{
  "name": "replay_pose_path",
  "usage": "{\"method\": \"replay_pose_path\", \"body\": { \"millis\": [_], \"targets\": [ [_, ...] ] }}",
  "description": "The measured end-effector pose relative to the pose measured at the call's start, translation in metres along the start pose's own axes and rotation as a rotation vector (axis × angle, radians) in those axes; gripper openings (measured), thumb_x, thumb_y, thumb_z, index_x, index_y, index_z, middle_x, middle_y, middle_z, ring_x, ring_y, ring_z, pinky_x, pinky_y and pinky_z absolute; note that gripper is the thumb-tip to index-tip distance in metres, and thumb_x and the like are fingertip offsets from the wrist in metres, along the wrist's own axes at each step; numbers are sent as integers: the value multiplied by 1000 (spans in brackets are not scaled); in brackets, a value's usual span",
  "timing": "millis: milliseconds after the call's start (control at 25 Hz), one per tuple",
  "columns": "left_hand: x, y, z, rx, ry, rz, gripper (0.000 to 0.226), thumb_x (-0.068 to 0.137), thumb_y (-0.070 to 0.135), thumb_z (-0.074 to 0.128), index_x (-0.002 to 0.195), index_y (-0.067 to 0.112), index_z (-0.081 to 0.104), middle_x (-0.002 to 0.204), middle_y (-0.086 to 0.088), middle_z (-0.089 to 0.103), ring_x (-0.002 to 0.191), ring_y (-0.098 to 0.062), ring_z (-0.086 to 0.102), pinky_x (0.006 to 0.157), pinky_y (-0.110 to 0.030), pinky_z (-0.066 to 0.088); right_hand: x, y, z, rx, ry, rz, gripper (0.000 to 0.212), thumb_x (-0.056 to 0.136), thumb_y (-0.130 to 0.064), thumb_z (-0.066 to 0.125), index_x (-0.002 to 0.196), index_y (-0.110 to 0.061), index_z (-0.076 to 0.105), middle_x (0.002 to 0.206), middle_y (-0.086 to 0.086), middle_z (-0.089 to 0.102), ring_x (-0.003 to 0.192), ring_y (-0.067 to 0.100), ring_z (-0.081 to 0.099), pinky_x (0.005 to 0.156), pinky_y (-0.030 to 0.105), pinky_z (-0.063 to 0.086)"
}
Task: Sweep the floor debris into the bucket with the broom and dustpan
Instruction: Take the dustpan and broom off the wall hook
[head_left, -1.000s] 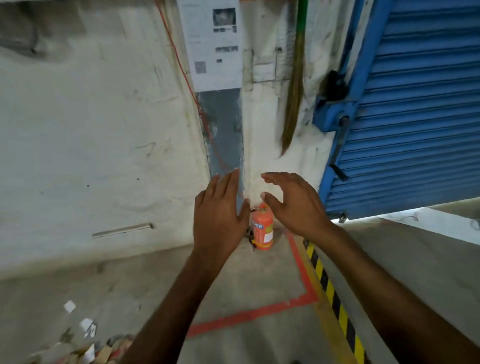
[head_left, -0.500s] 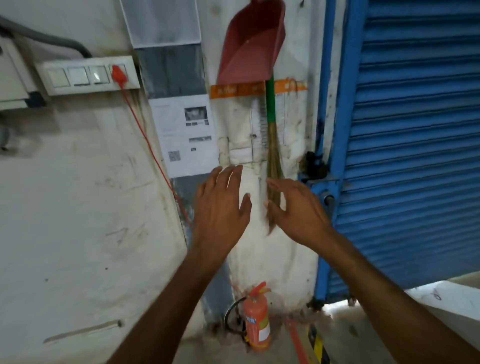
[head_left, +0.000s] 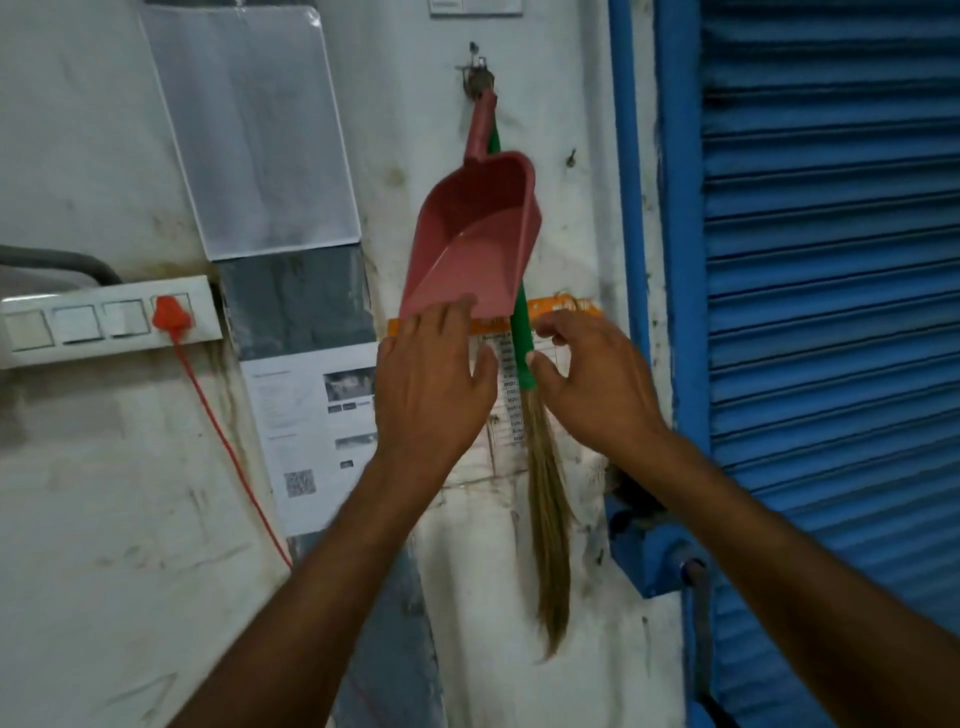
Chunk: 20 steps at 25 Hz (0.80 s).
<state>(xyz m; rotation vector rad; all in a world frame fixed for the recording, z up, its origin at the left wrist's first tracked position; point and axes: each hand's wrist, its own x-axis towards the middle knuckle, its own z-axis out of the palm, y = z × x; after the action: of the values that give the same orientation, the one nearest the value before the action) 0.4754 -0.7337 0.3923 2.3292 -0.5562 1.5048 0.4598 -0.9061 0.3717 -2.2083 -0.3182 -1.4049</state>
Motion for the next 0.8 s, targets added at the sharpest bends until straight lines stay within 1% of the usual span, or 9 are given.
{"method": "replay_pose_path", "body": {
  "millis": [80, 160, 240, 320, 440, 560, 640, 720, 800],
  "targets": [
    [39, -10, 5, -19, 35, 1, 44, 99, 36, 54, 140, 19, 56, 134, -6, 64, 116, -28, 61, 93, -43, 49, 39, -4, 6, -63, 78, -50, 29, 94, -25, 63, 122, -18, 65, 110, 1, 68, 101, 19, 59, 81, 36, 51],
    [80, -18, 8, -46, 95, 8, 39, 100, 33, 53, 135, 19, 60, 130, -5, 66, 113, -27, 60, 89, -39, 47, 79, -9, 12, -119, 154, -91, 29, 94, -27, 62, 120, -17, 65, 109, 1, 68, 101, 19, 58, 79, 34, 48],
    [119, -25, 12, -72, 157, 27, 35, 100, 31, 52, 131, 17, 63, 126, -6, 67, 115, -28, 58, 91, -39, 43, 116, -12, 18, -147, 236, -110, 29, 94, -32, 61, 120, -19, 64, 111, 0, 67, 103, 19, 58, 80, 32, 45],
    [156, -31, 21, -93, 191, 40, 34, 101, 30, 50, 129, 17, 64, 125, -6, 68, 118, -28, 57, 94, -40, 42, 156, -12, 22, -214, 272, -118, 32, 95, -38, 58, 121, -20, 63, 114, 1, 66, 106, 20, 57, 85, 35, 45],
    [204, -36, 41, -123, 175, 29, 36, 102, 29, 49, 132, 15, 62, 129, -7, 67, 120, -28, 57, 97, -42, 43, 215, -9, 26, -332, 190, -116, 38, 96, -41, 53, 126, -19, 64, 120, 5, 66, 111, 25, 58, 93, 42, 46],
    [245, -36, 59, -189, 126, -43, 38, 100, 29, 50, 134, 15, 61, 132, -5, 66, 120, -27, 59, 97, -41, 46, 265, 2, 25, -342, 95, -95, 39, 96, -40, 52, 126, -19, 64, 121, 5, 66, 108, 26, 61, 92, 43, 49],
    [270, -33, 67, -233, 93, -114, 38, 100, 30, 52, 133, 16, 62, 132, -4, 66, 119, -25, 61, 96, -37, 48, 297, 12, 23, -224, 30, -27, 36, 93, -36, 56, 122, -18, 66, 118, 4, 68, 103, 23, 64, 91, 41, 54],
    [291, -27, 75, -261, 61, -174, 40, 99, 33, 54, 135, 17, 62, 133, -2, 66, 118, -23, 62, 92, -33, 47, 329, 25, 23, -64, -35, 53, 33, 91, -29, 61, 118, -13, 69, 114, 6, 71, 101, 23, 66, 91, 44, 57],
    [308, -24, 84, -306, 30, -214, 47, 98, 42, 55, 138, 19, 61, 134, -3, 66, 120, -24, 63, 97, -34, 50, 356, 37, 28, 91, -117, 124, 31, 91, -22, 64, 117, -5, 69, 113, 12, 71, 101, 25, 68, 92, 45, 58]
  ]
}}
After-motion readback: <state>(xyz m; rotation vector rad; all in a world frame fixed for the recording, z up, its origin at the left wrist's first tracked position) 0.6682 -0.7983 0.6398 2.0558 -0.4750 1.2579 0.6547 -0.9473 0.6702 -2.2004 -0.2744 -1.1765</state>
